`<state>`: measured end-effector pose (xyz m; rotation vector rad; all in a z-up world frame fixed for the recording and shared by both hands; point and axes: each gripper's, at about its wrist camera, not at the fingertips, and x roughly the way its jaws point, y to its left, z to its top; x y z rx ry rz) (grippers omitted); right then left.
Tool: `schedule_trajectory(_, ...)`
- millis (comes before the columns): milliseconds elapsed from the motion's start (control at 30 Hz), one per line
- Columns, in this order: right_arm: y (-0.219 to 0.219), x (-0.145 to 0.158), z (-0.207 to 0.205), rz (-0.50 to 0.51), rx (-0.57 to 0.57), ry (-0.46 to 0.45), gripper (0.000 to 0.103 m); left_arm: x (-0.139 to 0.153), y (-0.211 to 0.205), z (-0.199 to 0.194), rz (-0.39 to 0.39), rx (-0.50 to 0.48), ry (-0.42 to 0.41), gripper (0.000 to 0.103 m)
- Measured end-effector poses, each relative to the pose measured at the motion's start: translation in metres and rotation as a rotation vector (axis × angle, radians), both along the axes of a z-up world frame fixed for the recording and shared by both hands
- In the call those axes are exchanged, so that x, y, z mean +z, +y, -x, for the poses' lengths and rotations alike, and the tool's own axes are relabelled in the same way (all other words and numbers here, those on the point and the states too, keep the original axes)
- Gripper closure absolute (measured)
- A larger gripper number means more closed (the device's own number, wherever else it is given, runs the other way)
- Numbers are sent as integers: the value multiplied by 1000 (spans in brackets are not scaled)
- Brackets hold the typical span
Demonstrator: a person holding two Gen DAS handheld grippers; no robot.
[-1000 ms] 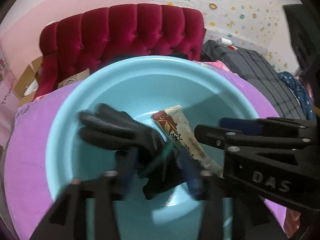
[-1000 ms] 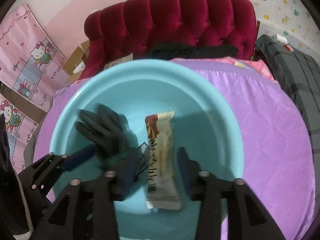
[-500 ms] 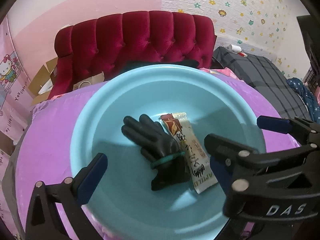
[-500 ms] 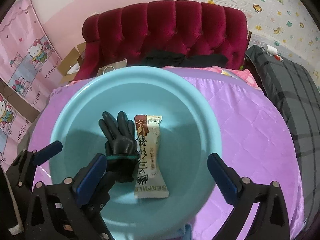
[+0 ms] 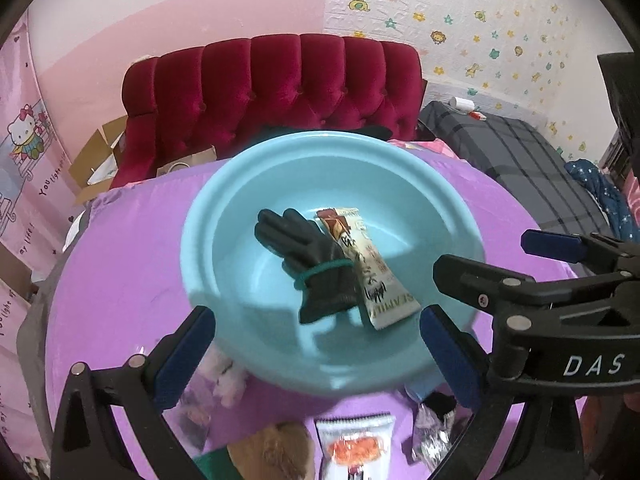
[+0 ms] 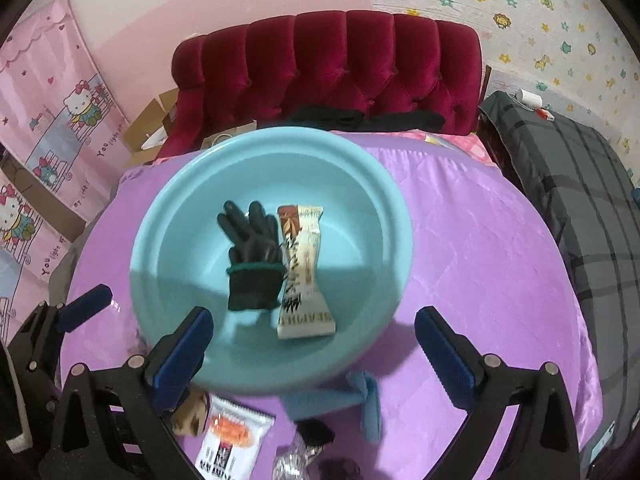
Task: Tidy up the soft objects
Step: 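Open both tools to drop the glove and snack bar into the basin, then withdraw both tools from the basin back over the table items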
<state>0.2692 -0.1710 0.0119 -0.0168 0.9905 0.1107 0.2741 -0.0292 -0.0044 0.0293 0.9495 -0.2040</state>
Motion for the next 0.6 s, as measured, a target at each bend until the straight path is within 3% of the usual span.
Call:
schedule_trajectory(333, -6, 1, 52, 12, 22, 5, 0, 12, 5, 47, -8, -3, -15, 0)
schedule_trajectory(600, -20, -8, 88, 9, 21, 9, 0, 1, 9, 88, 11, 3, -4, 0)
